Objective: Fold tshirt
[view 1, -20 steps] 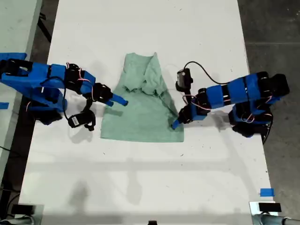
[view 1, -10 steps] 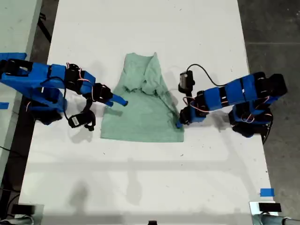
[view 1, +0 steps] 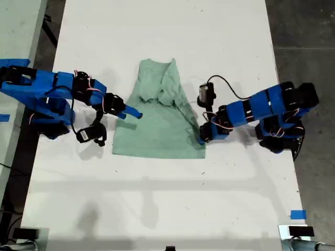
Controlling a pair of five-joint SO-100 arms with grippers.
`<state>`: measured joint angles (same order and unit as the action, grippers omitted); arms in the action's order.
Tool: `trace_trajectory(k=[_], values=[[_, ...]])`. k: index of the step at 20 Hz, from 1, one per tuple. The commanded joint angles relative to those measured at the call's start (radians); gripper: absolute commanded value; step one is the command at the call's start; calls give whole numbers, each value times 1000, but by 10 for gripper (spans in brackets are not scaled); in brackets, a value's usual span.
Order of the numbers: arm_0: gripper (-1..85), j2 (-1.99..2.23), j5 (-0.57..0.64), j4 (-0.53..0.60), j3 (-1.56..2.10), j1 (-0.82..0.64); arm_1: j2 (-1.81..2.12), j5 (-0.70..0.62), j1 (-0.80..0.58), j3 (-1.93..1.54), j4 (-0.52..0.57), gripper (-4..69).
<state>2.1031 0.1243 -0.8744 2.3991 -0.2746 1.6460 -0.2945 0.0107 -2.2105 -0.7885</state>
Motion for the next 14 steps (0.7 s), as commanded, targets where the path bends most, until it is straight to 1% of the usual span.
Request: trace_trajectory(k=[1,3,4,5,8,9,14], values=[[303,20,3,12,-5,3,-11,9,25,37,23,103],[304,20,3,12,-5,6,-12,15,28,38,23,3],[304,20,3,12,-5,6,-6,5,32,44,20,-14],[304,20,3,12,-2,8,6,2,35,66,-12,-13],[304,20,3,20,5,8,23,-38,32,209,-198,-13],[304,20,6,23,5,5,28,-48,32,253,-244,-13],[304,20,8,20,5,5,72,-57,18,408,-413,-13]])
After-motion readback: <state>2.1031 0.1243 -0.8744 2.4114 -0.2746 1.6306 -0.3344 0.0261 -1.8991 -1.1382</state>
